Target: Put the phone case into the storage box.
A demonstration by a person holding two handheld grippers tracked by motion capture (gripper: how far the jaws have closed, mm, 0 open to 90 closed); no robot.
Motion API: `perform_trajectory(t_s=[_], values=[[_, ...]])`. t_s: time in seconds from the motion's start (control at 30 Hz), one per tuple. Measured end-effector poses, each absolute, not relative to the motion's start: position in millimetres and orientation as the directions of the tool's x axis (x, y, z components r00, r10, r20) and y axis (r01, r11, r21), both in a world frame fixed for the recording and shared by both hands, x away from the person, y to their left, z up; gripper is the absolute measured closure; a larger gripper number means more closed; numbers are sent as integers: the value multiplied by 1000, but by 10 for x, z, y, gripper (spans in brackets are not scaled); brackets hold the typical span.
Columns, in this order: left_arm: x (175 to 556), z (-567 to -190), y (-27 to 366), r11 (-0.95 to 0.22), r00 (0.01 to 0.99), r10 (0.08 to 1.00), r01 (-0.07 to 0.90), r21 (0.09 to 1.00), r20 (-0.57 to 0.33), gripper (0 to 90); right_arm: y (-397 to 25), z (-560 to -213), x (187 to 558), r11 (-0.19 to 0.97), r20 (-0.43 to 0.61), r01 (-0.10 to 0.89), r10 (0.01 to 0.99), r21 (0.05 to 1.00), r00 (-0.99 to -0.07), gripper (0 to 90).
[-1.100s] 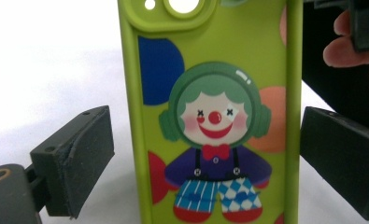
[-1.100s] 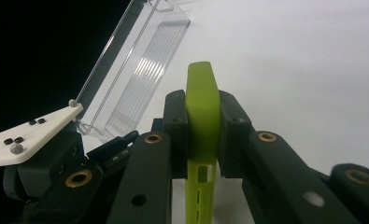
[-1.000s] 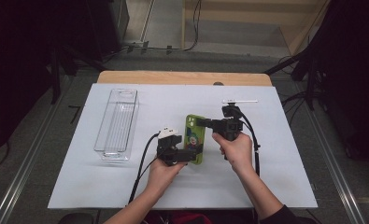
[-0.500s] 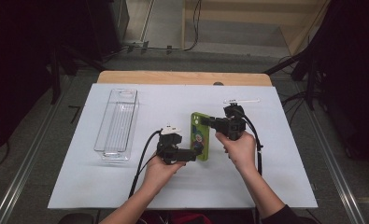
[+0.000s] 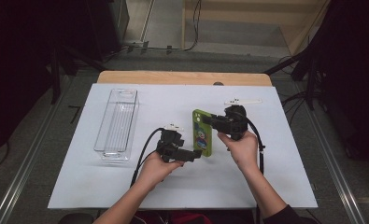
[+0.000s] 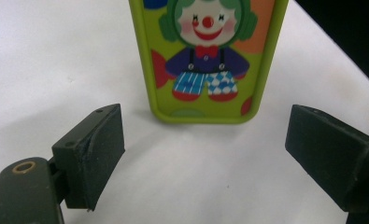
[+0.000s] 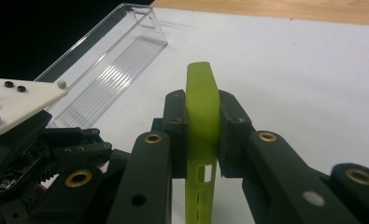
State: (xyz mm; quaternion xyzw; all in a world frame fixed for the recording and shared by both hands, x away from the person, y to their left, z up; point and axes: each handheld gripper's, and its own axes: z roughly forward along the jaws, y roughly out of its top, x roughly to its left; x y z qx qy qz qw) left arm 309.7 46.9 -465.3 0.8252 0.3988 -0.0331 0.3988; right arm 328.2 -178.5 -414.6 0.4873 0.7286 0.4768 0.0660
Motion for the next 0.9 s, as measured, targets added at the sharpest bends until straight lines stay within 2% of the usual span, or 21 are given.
perform_trajectory(t_s=[0.47,0.73,0.9], values=[[3132,-4555,525,-408,703,629,662,629,-333,142,-1792,-4154,3232,97,313,585,769,805,-558,748],[3121,-4512,518,-450,732,613,632,631,-297,142,-1794,-4171,3167,116,233,500,779,858,-581,747],[3131,-4477,541,-450,738,609,624,639,-291,142,-1781,-4167,3146,110,236,492,775,864,-587,748]])
